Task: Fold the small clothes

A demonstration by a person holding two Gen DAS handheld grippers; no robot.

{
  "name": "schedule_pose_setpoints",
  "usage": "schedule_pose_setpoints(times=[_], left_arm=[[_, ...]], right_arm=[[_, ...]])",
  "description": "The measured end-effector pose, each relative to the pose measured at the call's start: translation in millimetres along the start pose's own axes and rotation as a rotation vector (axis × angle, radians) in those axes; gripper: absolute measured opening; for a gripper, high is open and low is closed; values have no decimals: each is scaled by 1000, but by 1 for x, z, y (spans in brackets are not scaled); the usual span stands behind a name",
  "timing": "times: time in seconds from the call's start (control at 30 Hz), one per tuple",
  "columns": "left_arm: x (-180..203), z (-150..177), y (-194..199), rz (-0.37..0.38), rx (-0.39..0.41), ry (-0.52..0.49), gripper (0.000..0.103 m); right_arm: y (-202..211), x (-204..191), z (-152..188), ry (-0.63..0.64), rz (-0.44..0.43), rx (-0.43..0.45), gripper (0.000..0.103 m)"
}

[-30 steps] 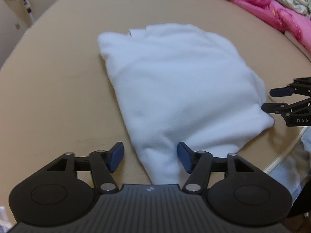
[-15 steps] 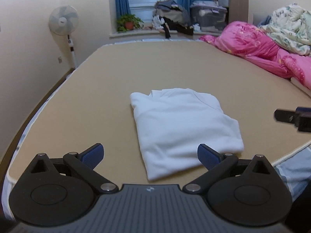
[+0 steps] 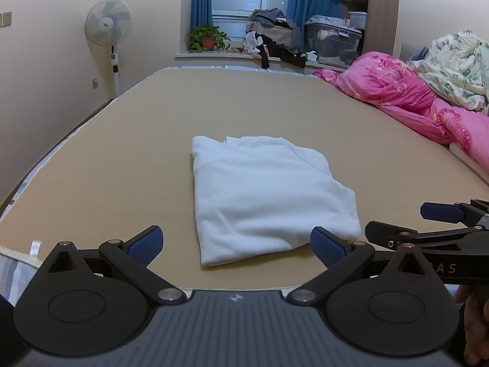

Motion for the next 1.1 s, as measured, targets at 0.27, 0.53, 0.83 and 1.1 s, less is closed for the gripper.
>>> schedule_pose_setpoints(times=[0.27, 0.53, 0.83, 1.1], left_arm=[[2, 1, -5, 5, -4, -5, 103], [3, 2, -9, 10, -12, 7, 103], [4, 2, -12, 10, -16, 8, 103], [4, 3, -13, 10, -16, 12, 103]], right_arm=[[-7, -7, 2, 13, -11, -15, 94], [-10, -6, 1, 8, -11, -20, 94], [-12, -6, 2, 0, -14, -24, 93], [-12, -4, 3, -4, -19, -28, 93]])
Point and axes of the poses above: each gripper's, at about its wrist camera, not at the fingertips, and y roughly against the way its jaws point, x to its right, z to its underside, the point moved 10 cm from there along -y, roughly the way its jaws point, and after that the axes turned 7 degrees about x, right-handed, at the moved point
